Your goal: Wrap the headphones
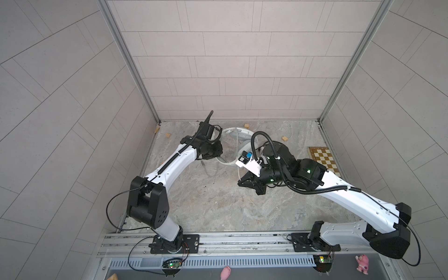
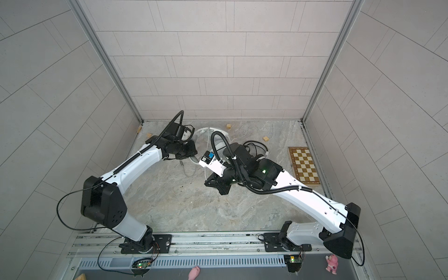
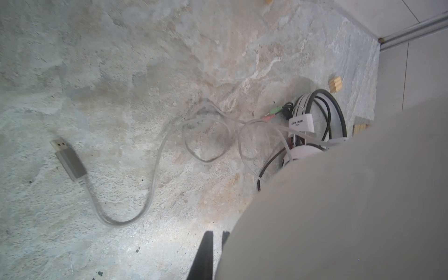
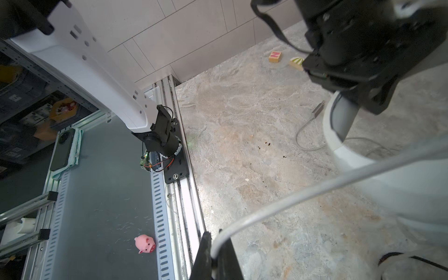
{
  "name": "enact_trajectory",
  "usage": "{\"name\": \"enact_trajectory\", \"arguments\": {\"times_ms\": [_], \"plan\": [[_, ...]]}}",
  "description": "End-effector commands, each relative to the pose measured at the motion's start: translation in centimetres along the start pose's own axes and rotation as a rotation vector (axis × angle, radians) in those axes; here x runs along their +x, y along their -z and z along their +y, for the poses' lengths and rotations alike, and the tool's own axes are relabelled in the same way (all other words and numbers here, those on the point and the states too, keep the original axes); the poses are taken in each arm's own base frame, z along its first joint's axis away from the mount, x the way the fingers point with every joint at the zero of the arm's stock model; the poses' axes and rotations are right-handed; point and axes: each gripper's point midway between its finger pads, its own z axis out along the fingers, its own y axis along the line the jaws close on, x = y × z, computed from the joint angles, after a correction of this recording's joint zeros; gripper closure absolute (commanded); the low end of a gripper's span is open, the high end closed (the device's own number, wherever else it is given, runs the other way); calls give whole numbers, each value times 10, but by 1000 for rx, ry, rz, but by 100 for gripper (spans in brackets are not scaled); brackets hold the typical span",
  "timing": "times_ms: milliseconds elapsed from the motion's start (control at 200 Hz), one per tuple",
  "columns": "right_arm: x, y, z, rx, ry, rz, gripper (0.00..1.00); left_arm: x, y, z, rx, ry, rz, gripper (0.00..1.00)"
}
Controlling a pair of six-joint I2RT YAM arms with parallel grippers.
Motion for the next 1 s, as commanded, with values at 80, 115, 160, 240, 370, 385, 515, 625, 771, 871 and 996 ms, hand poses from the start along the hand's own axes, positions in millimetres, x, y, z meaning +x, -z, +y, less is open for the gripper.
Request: {"name": "enact_trajectory", "arguments": {"times_ms": [80, 115, 160, 240, 370, 385, 515, 625, 771, 871, 996], "plan": [[19, -3, -5, 13, -50, -35, 97, -40, 27, -36, 113, 19, -76, 100], [25, -5, -7, 17, -61, -28, 97, -45, 30, -38, 124, 25, -85, 100], [32, -6, -11, 28, -72, -25, 97, -52, 36, -40, 131, 29, -96, 100], [42, -4, -20, 58, -103, -28, 97, -64, 47, -40, 138, 38, -119, 100], [52, 5, -35, 93, -153, -72, 97, -77, 67, -37, 139, 46, -156, 100], [54, 5, -36, 96, -160, -74, 97, -78, 68, -35, 138, 48, -159, 100], [68, 4, -55, 132, -219, -86, 97, -87, 88, -26, 125, 62, -185, 100], [82, -6, -71, 148, -277, -85, 97, -95, 98, -19, 115, 67, -168, 100], [108, -24, -94, 181, -366, -65, 97, -99, 108, -19, 122, 63, -164, 100], [127, -30, -111, 223, -437, -36, 97, -104, 114, -19, 123, 60, -163, 100], [146, -28, -127, 276, -507, -22, 98, -110, 120, -21, 143, 65, -162, 100]]}}
